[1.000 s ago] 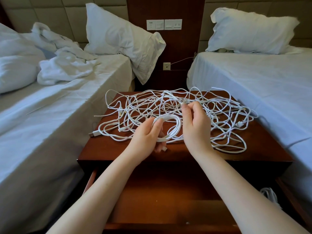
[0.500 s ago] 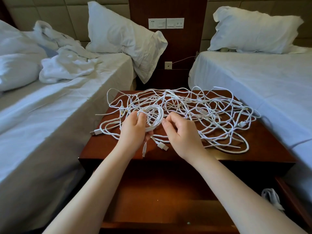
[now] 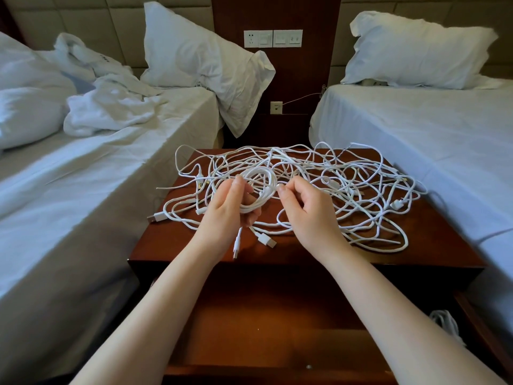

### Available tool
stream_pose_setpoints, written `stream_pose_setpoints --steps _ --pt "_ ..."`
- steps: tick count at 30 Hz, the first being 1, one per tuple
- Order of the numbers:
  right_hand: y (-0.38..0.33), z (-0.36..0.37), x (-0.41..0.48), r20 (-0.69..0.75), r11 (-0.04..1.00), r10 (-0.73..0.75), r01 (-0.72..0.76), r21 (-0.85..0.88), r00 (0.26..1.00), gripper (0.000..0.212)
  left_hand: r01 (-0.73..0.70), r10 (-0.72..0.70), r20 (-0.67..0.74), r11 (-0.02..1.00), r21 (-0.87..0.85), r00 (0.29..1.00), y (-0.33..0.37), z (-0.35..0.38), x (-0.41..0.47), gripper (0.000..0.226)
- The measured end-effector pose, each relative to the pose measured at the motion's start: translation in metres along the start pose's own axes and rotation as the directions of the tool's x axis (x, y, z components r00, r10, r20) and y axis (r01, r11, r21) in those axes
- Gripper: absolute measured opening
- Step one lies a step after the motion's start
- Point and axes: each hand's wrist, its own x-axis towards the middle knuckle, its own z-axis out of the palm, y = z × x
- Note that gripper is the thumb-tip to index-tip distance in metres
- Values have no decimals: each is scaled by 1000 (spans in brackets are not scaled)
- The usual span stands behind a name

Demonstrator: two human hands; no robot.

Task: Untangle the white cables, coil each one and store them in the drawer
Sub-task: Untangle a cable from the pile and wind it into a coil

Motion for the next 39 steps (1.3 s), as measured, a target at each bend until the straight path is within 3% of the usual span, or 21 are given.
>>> stream_pose_setpoints --steps 6,11,14,18,23,25,27,34,39 --pt "-9 5 -6 173 998 -44 38 40 984 32 -100 92 -298 995 -11 950 0 4 -1 29" --pt "-10 -1 -5 322 990 23 -66 121 946 35 -160 92 -386 976 -148 918 5 1 0 30" --pt "-5 1 -3 425 982 127 -173 73 896 38 -187 72 -371 940 -284 926 11 -6 2 32" --pt "2 -2 2 408 948 173 -264 179 897 41 -144 75 -217 936 -322 973 17 -4 -2 32" --pt "2 -12 5 377 849 215 -363 383 901 48 -49 56 117 997 -60 992 17 5 -14 30" --pt "2 -16 7 336 816 233 -371 443 913 52 -57 46 229 998 41 972 18 7 -17 29" --pt "2 -19 10 309 801 254 -378 464 916 35 -49 22 293 995 85 956 18 9 -18 31" --pt "3 -30 13 303 798 219 -349 491 927 39 -89 -64 533 963 255 843 15 15 -23 31" --pt "1 -29 13 254 799 203 -310 515 945 40 -95 -119 596 944 316 794 17 15 -23 32"
